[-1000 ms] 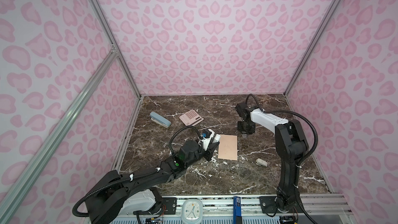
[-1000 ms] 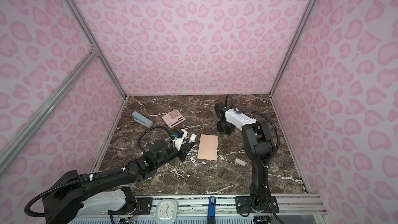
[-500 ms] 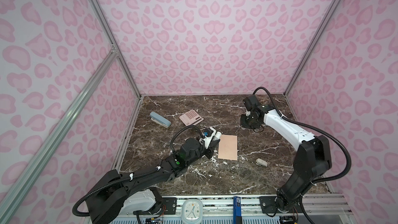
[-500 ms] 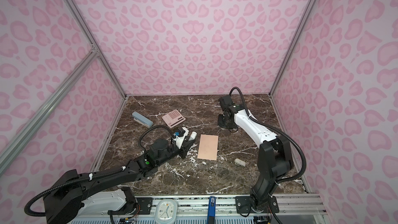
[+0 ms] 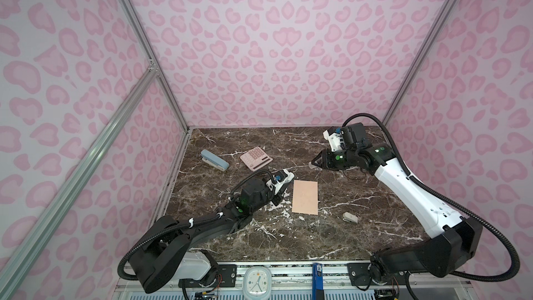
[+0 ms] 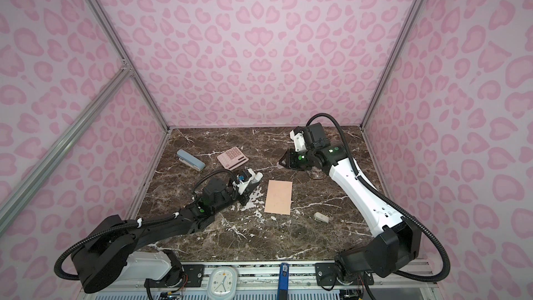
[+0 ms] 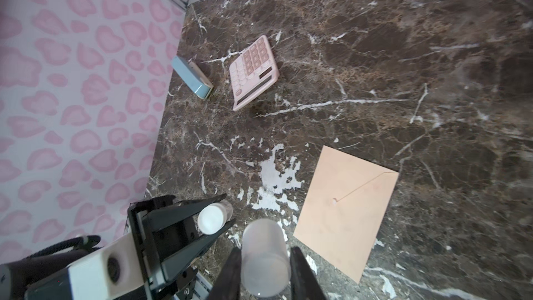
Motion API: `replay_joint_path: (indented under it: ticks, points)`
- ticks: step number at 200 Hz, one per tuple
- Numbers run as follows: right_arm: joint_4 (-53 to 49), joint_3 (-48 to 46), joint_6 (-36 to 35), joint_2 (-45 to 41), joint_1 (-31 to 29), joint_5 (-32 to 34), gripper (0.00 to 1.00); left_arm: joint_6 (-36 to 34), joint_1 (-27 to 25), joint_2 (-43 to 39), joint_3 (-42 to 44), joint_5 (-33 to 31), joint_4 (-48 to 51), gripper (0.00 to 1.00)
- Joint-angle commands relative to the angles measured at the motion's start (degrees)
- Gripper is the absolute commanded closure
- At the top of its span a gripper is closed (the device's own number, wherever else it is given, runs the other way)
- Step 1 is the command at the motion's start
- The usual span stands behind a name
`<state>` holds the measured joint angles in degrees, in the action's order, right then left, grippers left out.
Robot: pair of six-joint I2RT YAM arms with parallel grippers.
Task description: Place the letter into the envelope and seal it
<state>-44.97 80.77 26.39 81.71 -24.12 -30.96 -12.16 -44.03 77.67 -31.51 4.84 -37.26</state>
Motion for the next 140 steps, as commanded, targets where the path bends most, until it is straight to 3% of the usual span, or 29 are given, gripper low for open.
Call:
replay_joint_path:
  ticks: [1,140]
  points:
    - [1.48,-1.05,0.12,-0.08,-1.55,-5.99,0.7,-3.61,0.39,1.25,-1.36,2.97,-4.07,0.96]
    - [5.31,-3.98,1.19,1.79,-4.09,-7.51,0.71,-1.43,0.61,3.28,-2.37,5.05,-6.51,0.96]
